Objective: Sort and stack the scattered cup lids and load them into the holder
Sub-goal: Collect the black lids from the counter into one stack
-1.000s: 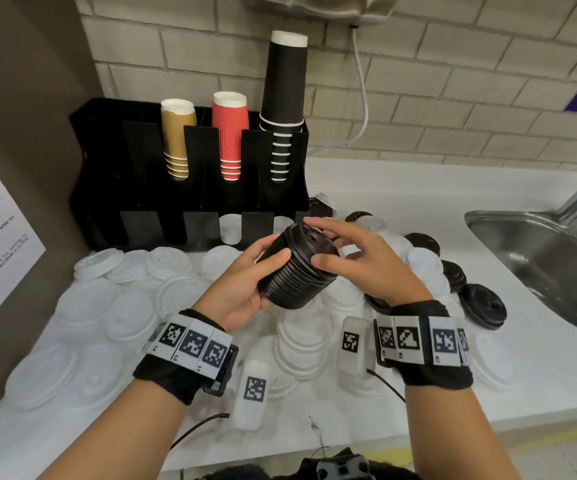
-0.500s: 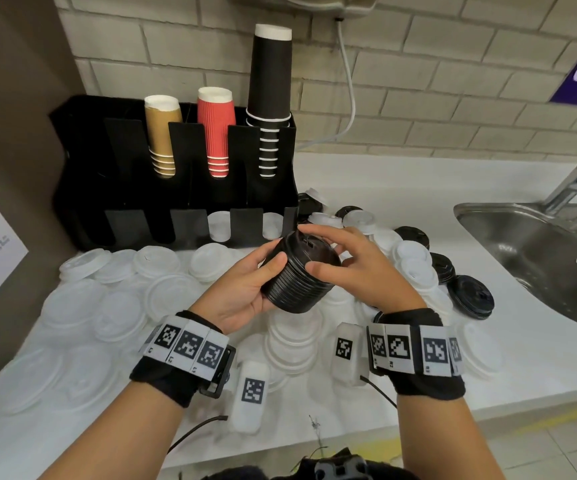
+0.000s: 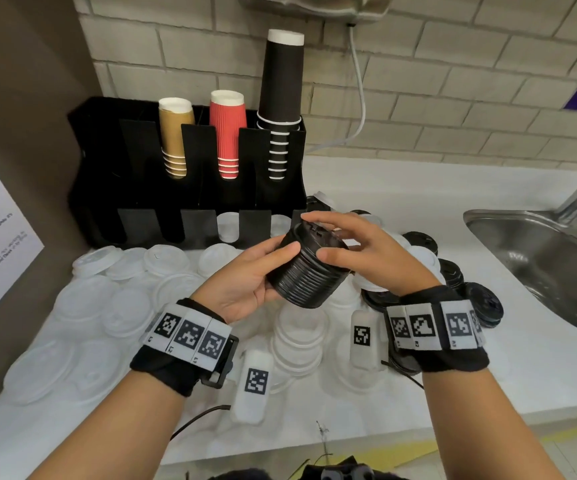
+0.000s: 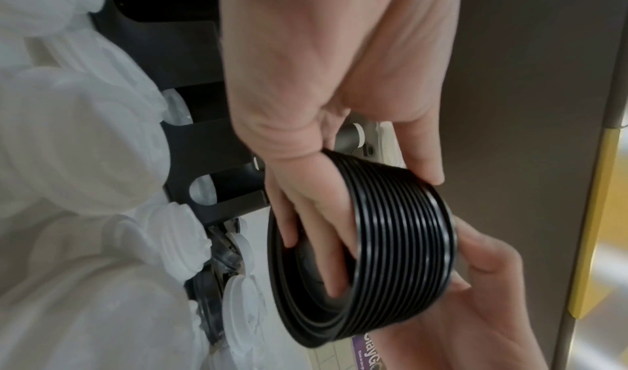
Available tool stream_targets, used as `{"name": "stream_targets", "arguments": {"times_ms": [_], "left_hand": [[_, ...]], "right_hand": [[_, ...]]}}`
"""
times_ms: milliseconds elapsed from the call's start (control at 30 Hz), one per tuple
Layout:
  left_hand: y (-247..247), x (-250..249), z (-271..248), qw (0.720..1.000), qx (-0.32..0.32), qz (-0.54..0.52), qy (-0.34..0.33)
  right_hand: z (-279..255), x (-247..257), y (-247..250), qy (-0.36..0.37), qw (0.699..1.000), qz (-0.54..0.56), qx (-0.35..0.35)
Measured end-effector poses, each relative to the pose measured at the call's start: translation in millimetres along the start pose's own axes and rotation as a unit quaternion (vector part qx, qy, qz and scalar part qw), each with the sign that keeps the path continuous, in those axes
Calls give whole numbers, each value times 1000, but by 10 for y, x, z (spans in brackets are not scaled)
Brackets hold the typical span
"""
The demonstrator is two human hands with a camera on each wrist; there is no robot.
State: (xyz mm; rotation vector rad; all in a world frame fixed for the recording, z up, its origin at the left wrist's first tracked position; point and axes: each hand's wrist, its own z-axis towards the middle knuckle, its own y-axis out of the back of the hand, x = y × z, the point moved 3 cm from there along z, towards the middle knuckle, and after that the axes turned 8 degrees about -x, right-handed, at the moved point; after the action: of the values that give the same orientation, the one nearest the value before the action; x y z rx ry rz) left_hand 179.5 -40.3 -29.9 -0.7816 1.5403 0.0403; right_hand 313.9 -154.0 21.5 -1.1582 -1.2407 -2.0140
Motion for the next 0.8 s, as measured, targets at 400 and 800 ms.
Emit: {"name": "stream_targets", "arguments": {"times_ms": [400,800], "left_hand": [[-57,-211,-5,997,-38,60,23],[-3,-80,9,999,-30,-17,18]], "right_hand": [[101,124,-20,-17,993,58,103],[144,217,-8,-4,993,39,108]]}}
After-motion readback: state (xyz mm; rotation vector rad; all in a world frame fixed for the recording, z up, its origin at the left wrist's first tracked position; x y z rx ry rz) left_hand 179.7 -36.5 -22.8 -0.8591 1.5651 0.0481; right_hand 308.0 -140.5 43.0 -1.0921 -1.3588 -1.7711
